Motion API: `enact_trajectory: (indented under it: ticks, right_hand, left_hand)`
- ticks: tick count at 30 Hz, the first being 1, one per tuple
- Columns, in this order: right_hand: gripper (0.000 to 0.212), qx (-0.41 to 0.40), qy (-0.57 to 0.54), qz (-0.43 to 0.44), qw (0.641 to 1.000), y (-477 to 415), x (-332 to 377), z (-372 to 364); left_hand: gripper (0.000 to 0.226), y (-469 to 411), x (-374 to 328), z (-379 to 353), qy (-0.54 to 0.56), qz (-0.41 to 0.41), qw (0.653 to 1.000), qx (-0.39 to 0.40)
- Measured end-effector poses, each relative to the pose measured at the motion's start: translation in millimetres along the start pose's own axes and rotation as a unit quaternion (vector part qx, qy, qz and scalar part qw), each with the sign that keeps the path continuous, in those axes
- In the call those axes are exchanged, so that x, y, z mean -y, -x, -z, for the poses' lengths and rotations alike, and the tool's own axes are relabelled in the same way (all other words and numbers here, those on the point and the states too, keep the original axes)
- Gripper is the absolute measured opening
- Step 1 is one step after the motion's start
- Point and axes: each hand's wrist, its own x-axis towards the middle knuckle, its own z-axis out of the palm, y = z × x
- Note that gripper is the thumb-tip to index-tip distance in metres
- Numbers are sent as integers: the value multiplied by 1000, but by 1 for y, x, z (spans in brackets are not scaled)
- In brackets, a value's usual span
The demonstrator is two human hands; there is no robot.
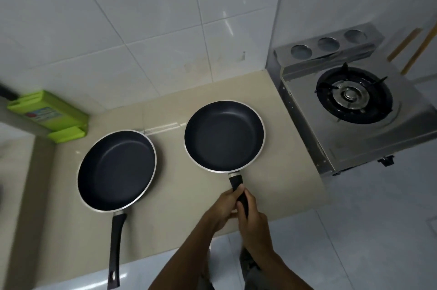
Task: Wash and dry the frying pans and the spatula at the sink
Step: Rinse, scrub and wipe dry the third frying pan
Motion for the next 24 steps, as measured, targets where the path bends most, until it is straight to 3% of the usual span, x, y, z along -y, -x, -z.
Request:
enact_trajectory:
  ticks: [5,11,18,20,22,24]
  right_hand:
    - [53,-6,43,15,999,-3,-17,-11]
    - [61,18,26,6,999,-3,-18,-5]
    - [59,84,-5,-24,996,-4,-7,5]
    - [69,91,10,-13,996,-2,-2,8]
    - [79,89,53,-5,995,0,4,13]
    - [70,50,156,35,986,5,13,16]
  left_hand:
    - [46,-11,7,0,-3,22,1000,-10]
    - [33,-19,15,-5,1,18,999,-29]
    - [36,-6,27,0,-12,-2,999,-48]
    - [34,2,29,2,-7,-22,999,-49]
    - [37,9,32,3,-61,-62,994,-61]
    - [53,18,42,7,-189,-91,972,-111]
